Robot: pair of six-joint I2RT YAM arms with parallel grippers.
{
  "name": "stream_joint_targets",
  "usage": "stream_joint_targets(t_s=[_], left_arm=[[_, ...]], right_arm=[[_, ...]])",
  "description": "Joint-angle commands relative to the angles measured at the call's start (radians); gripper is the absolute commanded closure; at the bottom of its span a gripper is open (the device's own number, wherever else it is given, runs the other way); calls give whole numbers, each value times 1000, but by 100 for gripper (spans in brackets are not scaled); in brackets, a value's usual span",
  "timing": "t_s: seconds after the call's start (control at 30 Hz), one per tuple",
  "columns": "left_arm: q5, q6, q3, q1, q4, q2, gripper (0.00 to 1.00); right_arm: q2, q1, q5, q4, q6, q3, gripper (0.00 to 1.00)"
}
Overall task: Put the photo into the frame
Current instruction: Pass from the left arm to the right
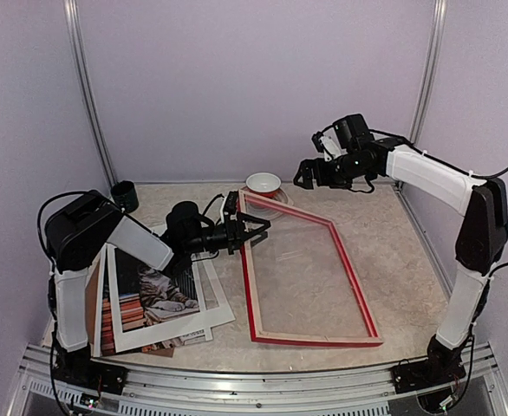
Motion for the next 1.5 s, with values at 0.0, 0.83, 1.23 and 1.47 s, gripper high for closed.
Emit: stream_joint_targets(t_s=[0.0, 0.83, 1.23, 1.47], left_arm=[[13, 195, 74, -14, -167, -60, 32], [95, 71, 202, -24, 41, -80, 32], [74, 64, 283, -48, 22, -76, 32], [56, 56, 375, -59, 1, -28, 32]], right_arm=[[74, 62, 61, -121, -45, 168, 1], [-110, -89, -112, 121, 15, -334, 1], [-150, -164, -249, 290, 101, -545, 1], [-147, -192, -287, 349, 146, -596, 1]])
